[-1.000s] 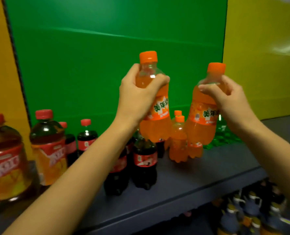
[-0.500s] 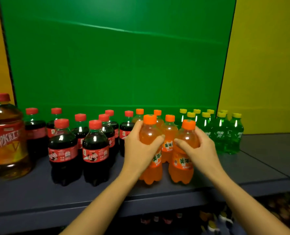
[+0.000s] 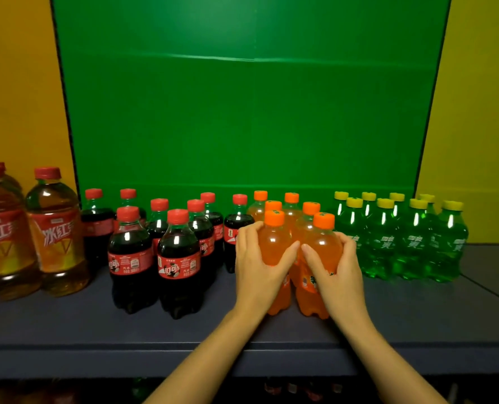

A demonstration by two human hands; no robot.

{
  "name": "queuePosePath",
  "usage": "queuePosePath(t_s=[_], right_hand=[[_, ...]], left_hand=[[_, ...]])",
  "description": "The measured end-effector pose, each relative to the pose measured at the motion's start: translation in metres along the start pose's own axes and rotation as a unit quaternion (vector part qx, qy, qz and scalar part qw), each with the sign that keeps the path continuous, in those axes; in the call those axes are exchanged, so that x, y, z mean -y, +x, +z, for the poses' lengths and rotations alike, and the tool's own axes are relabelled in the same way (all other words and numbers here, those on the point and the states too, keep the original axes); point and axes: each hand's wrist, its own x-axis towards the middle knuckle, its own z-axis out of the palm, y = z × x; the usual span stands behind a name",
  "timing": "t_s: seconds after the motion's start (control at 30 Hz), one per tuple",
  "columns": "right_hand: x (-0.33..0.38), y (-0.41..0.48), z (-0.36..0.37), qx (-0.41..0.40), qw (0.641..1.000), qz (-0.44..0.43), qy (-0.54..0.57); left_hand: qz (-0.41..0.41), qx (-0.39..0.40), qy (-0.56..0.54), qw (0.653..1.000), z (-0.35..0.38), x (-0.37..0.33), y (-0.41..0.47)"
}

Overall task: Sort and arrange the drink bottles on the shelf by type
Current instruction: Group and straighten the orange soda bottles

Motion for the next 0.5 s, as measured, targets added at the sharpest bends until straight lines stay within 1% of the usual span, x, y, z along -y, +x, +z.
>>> queuePosePath(t_s=[0.13, 0.27, 0.4, 0.47, 0.5], right_hand=[[0.001, 0.001, 0.008, -0.009, 1.0, -0.001, 0.007], [0.001, 0.004, 0.012, -0.007, 1.0, 0.005, -0.005], [0.003, 0.005, 0.009, -0.012, 0.998, -0.009, -0.058], [0.009, 0.003, 0.004, -0.027, 0.993, -0.042, -0.11], [0.015, 0.002, 0.002, -0.038, 0.988, -0.065, -0.133]], left_hand=[[-0.005, 0.001, 0.039, 0.999, 0.002, 0.006, 0.003], [-0.017, 0.006, 0.048, 0.999, 0.002, 0.009, 0.005], [-0.037, 0.028, 0.053, 0.998, -0.007, 0.006, 0.006], [-0.032, 0.042, 0.05, 0.997, -0.02, 0.003, 0.002], [-0.017, 0.046, 0.052, 0.997, -0.029, 0.001, -0.001]])
